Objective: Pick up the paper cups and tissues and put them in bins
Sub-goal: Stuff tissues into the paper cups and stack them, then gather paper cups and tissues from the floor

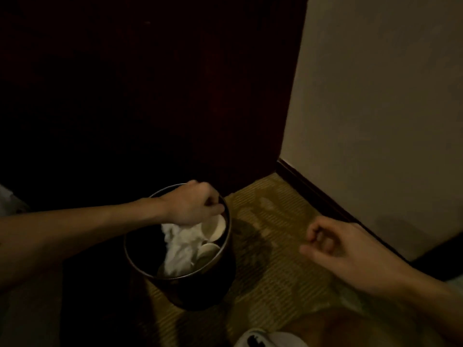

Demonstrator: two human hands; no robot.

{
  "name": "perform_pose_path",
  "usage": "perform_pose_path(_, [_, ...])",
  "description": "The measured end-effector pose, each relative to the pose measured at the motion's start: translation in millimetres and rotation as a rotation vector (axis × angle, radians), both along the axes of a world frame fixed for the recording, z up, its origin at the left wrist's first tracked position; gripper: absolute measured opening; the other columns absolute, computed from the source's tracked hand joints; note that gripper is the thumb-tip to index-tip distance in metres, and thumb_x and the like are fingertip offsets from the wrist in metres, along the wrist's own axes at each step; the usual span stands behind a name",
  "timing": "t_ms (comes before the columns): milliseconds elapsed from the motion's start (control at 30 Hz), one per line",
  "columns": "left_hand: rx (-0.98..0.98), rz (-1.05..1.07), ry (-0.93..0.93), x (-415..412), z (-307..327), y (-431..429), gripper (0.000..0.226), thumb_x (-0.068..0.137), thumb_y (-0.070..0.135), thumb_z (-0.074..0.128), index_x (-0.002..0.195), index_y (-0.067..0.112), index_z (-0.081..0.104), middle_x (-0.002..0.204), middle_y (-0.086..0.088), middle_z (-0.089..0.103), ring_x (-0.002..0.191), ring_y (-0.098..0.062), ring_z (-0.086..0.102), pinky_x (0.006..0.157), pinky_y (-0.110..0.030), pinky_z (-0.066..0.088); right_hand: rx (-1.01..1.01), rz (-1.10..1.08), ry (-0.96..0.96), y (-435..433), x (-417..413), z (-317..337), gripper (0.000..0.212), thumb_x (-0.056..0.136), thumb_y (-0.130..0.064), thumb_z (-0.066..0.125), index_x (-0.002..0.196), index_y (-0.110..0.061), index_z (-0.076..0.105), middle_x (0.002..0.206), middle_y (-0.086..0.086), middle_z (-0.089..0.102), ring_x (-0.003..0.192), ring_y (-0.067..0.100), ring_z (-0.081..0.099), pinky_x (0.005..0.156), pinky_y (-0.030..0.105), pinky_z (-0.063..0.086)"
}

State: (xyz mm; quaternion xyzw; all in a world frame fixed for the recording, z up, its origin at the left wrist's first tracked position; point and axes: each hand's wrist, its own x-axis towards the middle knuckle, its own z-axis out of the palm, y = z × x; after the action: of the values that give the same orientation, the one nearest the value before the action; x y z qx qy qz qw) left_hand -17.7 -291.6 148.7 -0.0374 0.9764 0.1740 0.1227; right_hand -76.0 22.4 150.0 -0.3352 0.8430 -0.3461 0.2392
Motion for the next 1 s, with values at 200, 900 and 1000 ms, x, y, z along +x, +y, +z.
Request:
perform_pose_path(200, [0.147,-0.413,0.277,-44.7,98.1,155.4,0.039,0.094,0.04,0.06,0.06,0.021,0.058,0.05,0.014,0.055,0.046,-0.003,0.053,0.042,-0.012,0.034,-0.049,-0.257,0.222,140.2,43.2,37.7,0.016,0.076,-0.034,0.075,0.082,-0.038,0.06,0.057,-0.006,0.055,0.046,-0.001,0.042,0.045,0.019,0.039])
perform_pose_path(900, [0.234,-1.387,-0.233,108.6,-140.8,761.9,0.02,0.094,0.041,0.055,0.094,0.024,0.066,0.088,0.008,0.067,0.086,-0.014,0.064,0.077,-0.038,0.054,0.321,-1.649,0.01,544.5,380.4,-149.7,0.017,0.084,-0.034,0.072,0.08,-0.033,0.056,0.072,-0.011,0.06,0.069,0.0,0.057,0.053,0.017,0.035])
perform_pose_path(1000, [0.269,-1.331,-0.336,143.4,-181.1,808.5,0.02,0.094,0.04,0.056,0.1,0.024,0.067,0.097,0.004,0.069,0.092,-0.017,0.064,0.081,-0.039,0.054,0.359,-1.832,0.029,570.4,411.8,-187.9,0.019,0.084,-0.035,0.072,0.085,-0.026,0.055,0.081,-0.008,0.058,0.072,0.008,0.055,0.06,0.024,0.036])
